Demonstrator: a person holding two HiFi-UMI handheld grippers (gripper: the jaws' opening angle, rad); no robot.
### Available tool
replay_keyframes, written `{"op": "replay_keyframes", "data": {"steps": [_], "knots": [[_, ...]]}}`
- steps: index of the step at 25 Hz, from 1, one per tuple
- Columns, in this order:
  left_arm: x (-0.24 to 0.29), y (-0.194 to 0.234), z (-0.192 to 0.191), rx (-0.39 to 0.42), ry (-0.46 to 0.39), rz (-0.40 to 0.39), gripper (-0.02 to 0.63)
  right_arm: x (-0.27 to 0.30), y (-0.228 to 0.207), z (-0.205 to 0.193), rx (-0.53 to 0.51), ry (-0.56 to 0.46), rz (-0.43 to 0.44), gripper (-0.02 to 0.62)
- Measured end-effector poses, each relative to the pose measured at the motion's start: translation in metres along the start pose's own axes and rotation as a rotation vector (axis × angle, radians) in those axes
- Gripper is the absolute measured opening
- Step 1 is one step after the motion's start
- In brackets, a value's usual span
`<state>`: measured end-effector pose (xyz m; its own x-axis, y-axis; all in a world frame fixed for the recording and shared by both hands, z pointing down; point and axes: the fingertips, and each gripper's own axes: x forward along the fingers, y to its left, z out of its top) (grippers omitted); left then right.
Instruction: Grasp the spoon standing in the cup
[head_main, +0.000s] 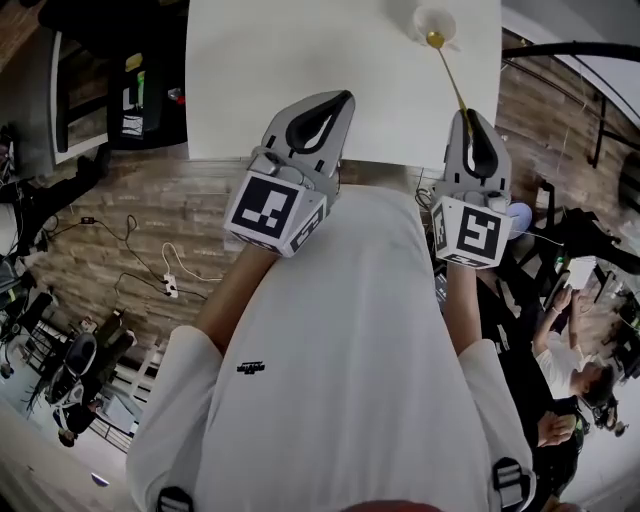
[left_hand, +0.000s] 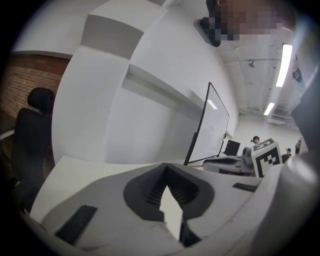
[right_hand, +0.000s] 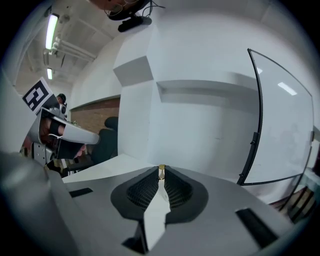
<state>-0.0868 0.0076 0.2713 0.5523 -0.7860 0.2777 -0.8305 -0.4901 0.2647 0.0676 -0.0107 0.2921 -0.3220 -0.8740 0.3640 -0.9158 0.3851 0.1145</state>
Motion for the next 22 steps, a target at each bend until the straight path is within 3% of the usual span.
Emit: {"op": "replay_keyframes", "data": {"steps": [11,22], "knots": [[-0.051,0.013,-0.005,-0.003,-0.028,-0.034,-0.014,-0.046,0.039,0.014,0.023,-0.059,-0.047,0.038],[-0.076,0.023,-0.005,0.006,-0.055,-0.047,-0.014,-0.066,0.064,0.014,0.084,-0.052,-0.088,0.038]]}}
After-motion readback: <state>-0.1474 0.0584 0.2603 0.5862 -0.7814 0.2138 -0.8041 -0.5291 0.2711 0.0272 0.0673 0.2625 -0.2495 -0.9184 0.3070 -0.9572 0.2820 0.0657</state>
